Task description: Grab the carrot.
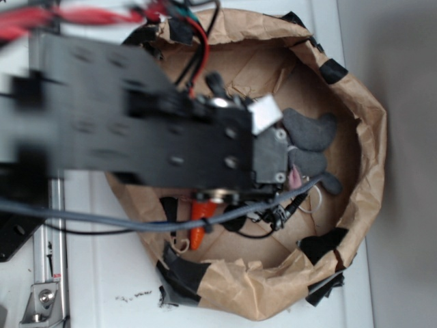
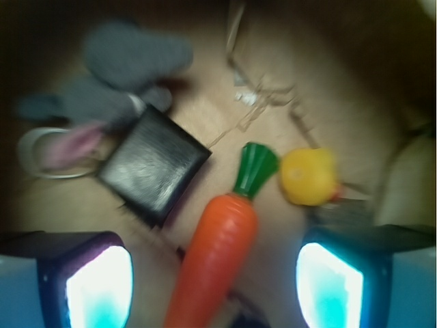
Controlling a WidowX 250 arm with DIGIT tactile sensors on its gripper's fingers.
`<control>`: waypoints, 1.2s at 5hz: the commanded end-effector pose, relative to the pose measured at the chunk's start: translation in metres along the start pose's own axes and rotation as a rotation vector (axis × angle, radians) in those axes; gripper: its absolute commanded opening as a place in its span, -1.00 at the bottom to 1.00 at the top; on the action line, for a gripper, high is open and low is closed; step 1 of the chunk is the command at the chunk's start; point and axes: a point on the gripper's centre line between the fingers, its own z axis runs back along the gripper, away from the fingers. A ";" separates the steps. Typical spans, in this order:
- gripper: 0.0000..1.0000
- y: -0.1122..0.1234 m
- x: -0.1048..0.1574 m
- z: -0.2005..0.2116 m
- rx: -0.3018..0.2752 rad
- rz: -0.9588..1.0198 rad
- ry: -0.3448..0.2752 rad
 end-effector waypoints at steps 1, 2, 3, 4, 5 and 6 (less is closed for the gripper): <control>1.00 0.003 -0.002 -0.045 -0.035 -0.071 0.061; -1.00 0.000 0.007 -0.044 -0.070 -0.174 0.027; -1.00 0.000 0.014 -0.018 -0.100 -0.319 -0.020; -1.00 0.002 0.025 0.031 -0.120 -0.517 -0.040; -1.00 0.006 0.037 0.083 -0.014 -0.614 -0.142; -1.00 -0.006 0.042 0.116 -0.035 -0.807 -0.152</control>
